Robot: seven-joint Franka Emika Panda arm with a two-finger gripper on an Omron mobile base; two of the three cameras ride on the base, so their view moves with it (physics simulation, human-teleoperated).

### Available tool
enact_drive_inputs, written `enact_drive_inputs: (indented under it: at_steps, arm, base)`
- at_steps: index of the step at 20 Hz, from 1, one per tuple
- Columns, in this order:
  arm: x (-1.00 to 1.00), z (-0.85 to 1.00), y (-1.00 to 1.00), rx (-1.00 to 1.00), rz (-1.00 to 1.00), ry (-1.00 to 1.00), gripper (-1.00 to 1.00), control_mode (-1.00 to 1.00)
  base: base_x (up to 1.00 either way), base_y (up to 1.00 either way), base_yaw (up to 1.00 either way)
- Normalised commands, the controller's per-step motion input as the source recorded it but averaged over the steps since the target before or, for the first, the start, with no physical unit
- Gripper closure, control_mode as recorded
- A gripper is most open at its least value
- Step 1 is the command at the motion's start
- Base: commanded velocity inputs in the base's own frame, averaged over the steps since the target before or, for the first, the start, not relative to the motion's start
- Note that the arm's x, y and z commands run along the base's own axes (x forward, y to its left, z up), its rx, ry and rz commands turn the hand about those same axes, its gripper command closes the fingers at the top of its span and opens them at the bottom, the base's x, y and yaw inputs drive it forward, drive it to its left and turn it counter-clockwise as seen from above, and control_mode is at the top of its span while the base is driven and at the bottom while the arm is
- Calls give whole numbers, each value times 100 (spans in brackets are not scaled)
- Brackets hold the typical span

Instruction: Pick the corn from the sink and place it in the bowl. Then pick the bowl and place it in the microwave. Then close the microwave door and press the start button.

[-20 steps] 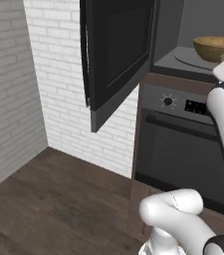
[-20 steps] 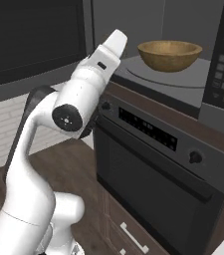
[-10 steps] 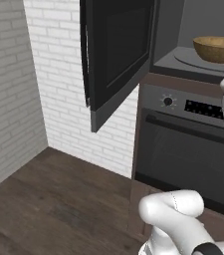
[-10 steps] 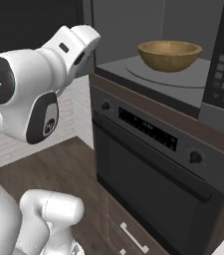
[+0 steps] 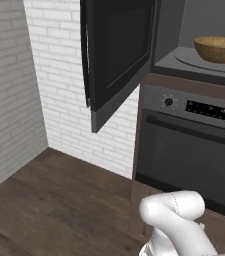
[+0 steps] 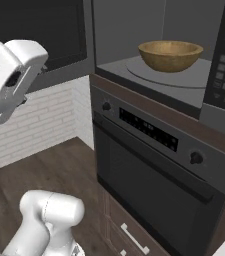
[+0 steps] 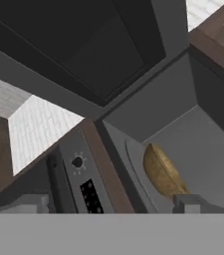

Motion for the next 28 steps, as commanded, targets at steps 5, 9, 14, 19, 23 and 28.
enact_drive_inputs:
  at_steps: [5,9,14,19,23,28]
  arm:
    - [-7,-48,97,-4,-1,0,-100,-100]
    - [1,-18,100,-12,-14,-2,-100,-100]
    - [18,-25,100,-14,-15,0,-100,-100]
    - [32,-21,100,-17,-14,-2,-100,-100]
    - [55,-32,98,-16,-11,-8,-100,-100]
    - [30,-38,87,-14,-10,-20,-100,-100]
  base:
    - [0,0,0]
    - [0,0,0]
    - [0,0,0]
    - [0,0,0]
    - [0,0,0]
    - [0,0,0]
